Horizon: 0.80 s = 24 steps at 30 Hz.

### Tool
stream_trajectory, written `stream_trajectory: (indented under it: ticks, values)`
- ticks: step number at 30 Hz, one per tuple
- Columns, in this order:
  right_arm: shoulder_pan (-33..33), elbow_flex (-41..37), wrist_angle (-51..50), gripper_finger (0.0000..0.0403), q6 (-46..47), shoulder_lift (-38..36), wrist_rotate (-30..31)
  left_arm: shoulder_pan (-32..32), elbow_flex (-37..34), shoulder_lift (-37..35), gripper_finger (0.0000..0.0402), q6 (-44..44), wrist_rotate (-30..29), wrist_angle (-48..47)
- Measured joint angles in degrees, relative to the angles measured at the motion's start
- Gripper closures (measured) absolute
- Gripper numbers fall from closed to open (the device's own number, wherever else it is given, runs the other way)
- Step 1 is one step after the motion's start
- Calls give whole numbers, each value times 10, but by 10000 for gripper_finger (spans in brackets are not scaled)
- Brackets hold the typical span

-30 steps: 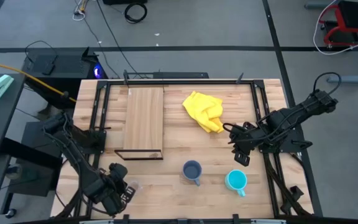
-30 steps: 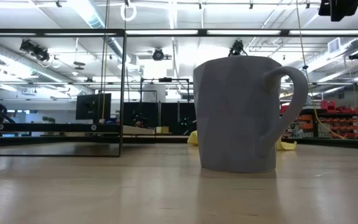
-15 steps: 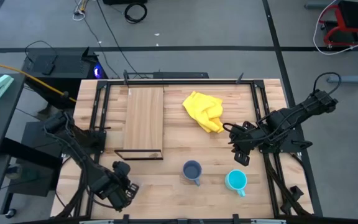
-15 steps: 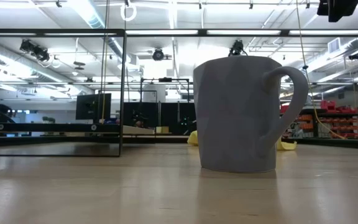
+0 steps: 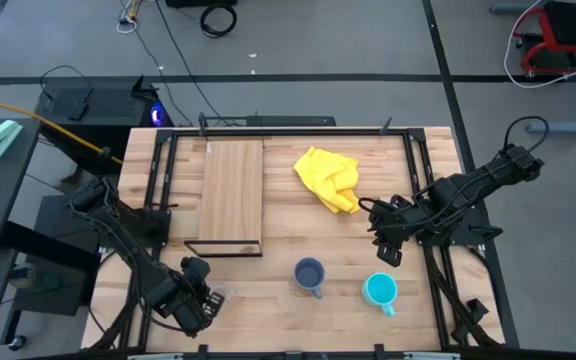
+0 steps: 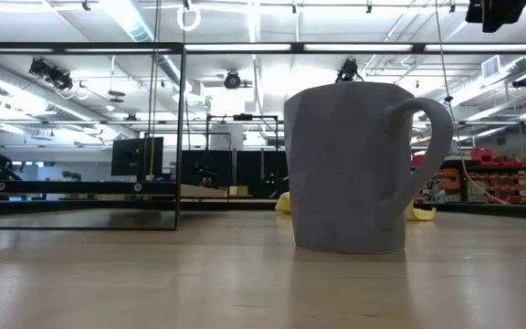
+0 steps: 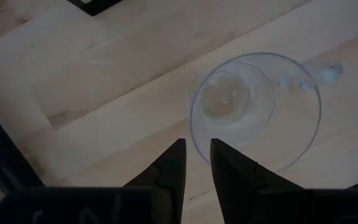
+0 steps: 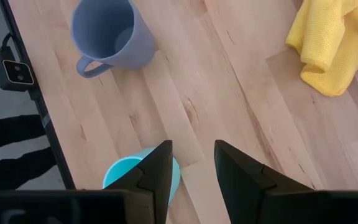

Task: Stack small to large cups/mugs on shelf
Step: Put the transparent mug on the shelf

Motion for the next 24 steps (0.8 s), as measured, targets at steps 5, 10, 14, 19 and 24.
stream_trajectory:
  ticks: [5,10,14,19,24]
  values:
    - [0,0,0,276,-1,0,0,13,0,0,321,16,-1,-3]
    - [0,0,0,276,-2,0,0,24,0,0,326,32,-1,-5]
    - [0,0,0,276,-2,0,0,27,-10,0,322,32,11,-3]
    - [0,0,0,276,-2,0,0,26,-40,0,321,28,34,46]
    - [0,0,0,276,-2,0,0,30,-52,0,330,28,36,84]
